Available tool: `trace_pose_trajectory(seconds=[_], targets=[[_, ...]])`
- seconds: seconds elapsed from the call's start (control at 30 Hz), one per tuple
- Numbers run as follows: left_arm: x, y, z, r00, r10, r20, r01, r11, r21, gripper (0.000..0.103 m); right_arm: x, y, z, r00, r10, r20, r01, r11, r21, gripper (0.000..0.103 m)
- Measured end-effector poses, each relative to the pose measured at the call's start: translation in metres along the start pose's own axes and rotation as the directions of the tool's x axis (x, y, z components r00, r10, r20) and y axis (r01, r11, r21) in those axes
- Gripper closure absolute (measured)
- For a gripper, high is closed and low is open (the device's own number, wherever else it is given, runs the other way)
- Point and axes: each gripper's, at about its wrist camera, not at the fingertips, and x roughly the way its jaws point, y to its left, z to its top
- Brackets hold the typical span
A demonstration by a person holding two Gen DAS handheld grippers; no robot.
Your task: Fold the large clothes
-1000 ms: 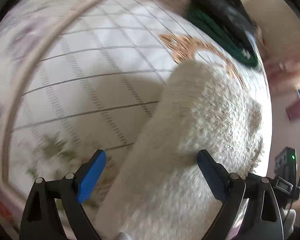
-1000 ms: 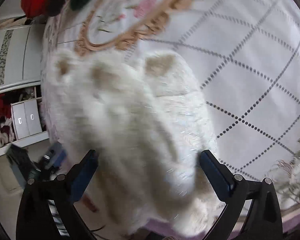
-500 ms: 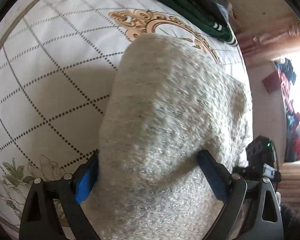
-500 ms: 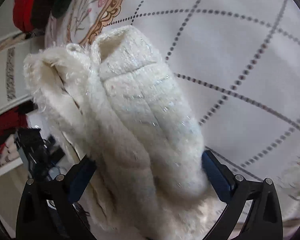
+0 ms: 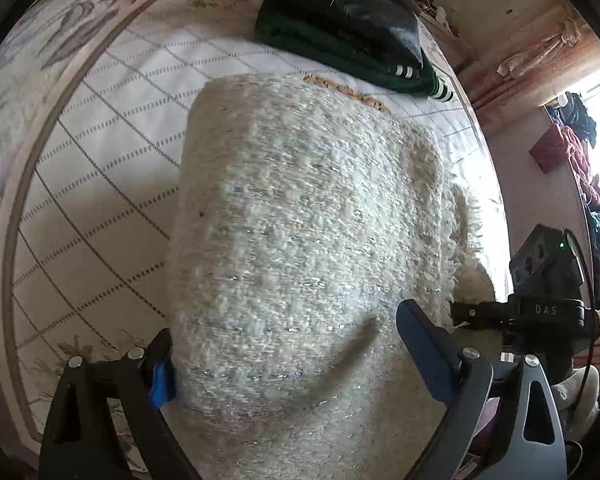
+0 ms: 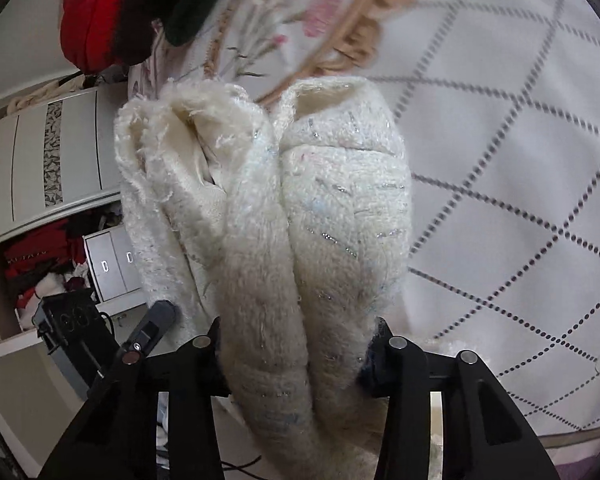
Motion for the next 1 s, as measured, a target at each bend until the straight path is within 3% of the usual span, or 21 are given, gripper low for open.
trace_pose_trajectory(seconds=[0.2, 0.37, 0.47, 0.53, 0.7, 0.87, 1.0], targets=[[-0.037, -0.008, 0.044, 0.999, -0.005, 0.036, 0.005, 1.0, -0.002, 0.009, -0.039, 0.039, 0.007, 0.999, 0.022, 0.033, -0.021, 0.999, -0.036, 0.057], [-0.069, -0.033, 0.116, 0.995, -0.011, 0.095, 0.012, 1.0, -0.01, 0.009, -0.079, 0.081, 0.036, 0.994, 0.073, 0.075, -0.069, 0.996, -0.051, 0.058], [-0.078, -0.047, 0.168, 0.991, -0.024, 0.133, 0.025, 1.0, -0.009, 0.009, -0.105, 0.11, 0.073, 0.99, 0.094, 0.104, -0.087, 0.994, -0.073, 0.058], [-0.081, -0.057, 0.213, 0.987, -0.033, 0.158, 0.034, 0.999, -0.005, 0.009, -0.12, 0.132, 0.104, 0.987, 0.104, 0.125, -0.093, 0.992, -0.09, 0.058], [-0.069, -0.076, 0.326, 0.979, -0.043, 0.2, 0.041, 0.999, 0.015, 0.009, -0.165, 0.197, 0.221, 0.978, 0.098, 0.186, -0.069, 0.985, -0.157, 0.058], [-0.008, -0.075, 0.431, 0.981, -0.009, 0.191, 0.005, 1.0, 0.022, 0.009, -0.171, 0.255, 0.338, 0.977, 0.037, 0.212, 0.007, 0.98, -0.2, 0.058], [0.066, -0.057, 0.475, 0.994, 0.028, 0.109, -0.031, 0.999, 0.021, 0.009, -0.156, 0.264, 0.416, 0.974, -0.049, 0.22, 0.093, 0.977, -0.194, 0.058]])
